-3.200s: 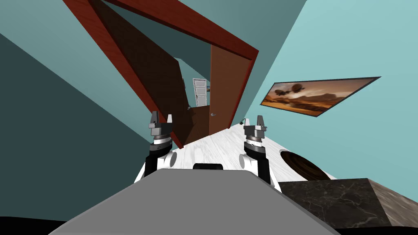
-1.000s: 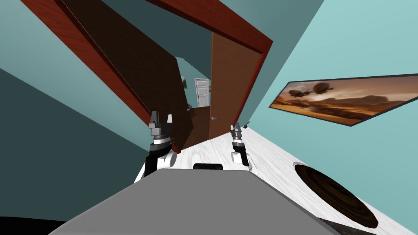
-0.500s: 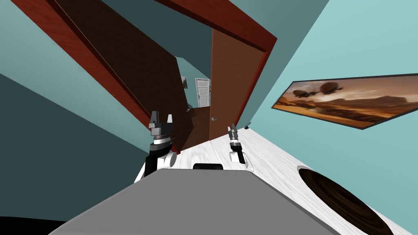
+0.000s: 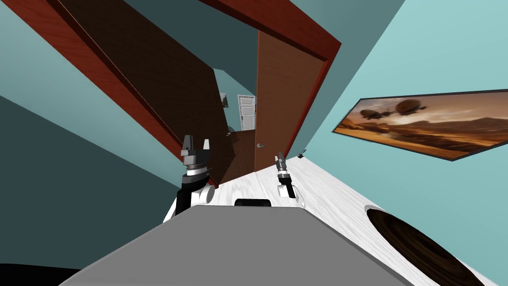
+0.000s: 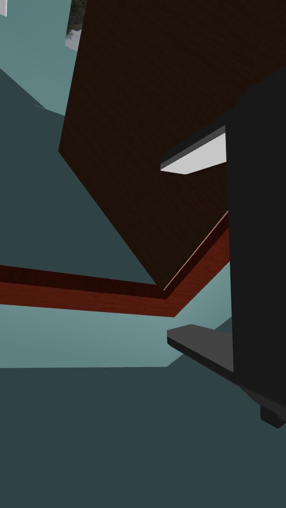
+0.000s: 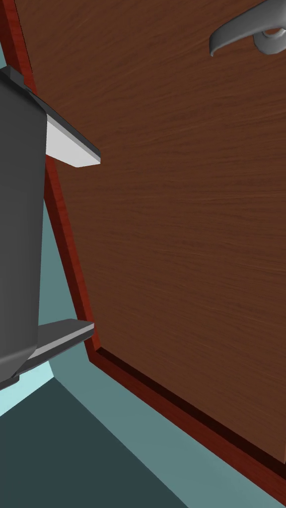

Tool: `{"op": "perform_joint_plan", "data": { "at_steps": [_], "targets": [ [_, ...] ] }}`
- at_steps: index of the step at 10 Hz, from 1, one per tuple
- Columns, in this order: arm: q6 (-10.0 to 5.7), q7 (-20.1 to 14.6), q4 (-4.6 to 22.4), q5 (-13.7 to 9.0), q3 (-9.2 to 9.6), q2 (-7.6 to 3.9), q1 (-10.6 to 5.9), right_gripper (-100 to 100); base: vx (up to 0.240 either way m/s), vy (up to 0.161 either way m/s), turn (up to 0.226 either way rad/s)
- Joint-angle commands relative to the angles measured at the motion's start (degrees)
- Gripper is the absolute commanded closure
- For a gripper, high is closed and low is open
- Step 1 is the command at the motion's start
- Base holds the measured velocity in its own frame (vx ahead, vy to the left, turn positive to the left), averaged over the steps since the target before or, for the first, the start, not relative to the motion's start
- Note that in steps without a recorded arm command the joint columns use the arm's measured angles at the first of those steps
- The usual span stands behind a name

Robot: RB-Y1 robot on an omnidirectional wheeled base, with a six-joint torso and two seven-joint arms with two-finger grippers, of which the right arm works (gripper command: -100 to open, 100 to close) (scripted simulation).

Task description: Push the door open

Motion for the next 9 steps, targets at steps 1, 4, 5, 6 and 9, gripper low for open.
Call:
{"op": "perform_joint_plan", "data": {
  "at_steps": [1, 4, 5, 6, 9],
  "targets": [
    [-0.62, -0.2, 2.9, 0.4, 0.16, -0.17, -1.38, -100, 0.054, -0.026, 0.025],
    [-1.66, -0.5, 8.1, 1.1, 0.5, -0.41, -3.47, -100, 0.069, -0.033, 0.027],
    [-2.19, -0.7, 9.9, 1.4, 0.67, -0.52, -4.52, -100, 0.086, -0.034, 0.041],
    [-2.19, -0.7, 11.3, 1.4, 0.67, -0.52, -4.52, -100, 0.058, -0.029, 0.023],
    [-3.72, -1.1, 17.7, 2.5, 1.18, -0.75, -7.59, -100, 0.072, -0.031, 0.036]
  ]
}}
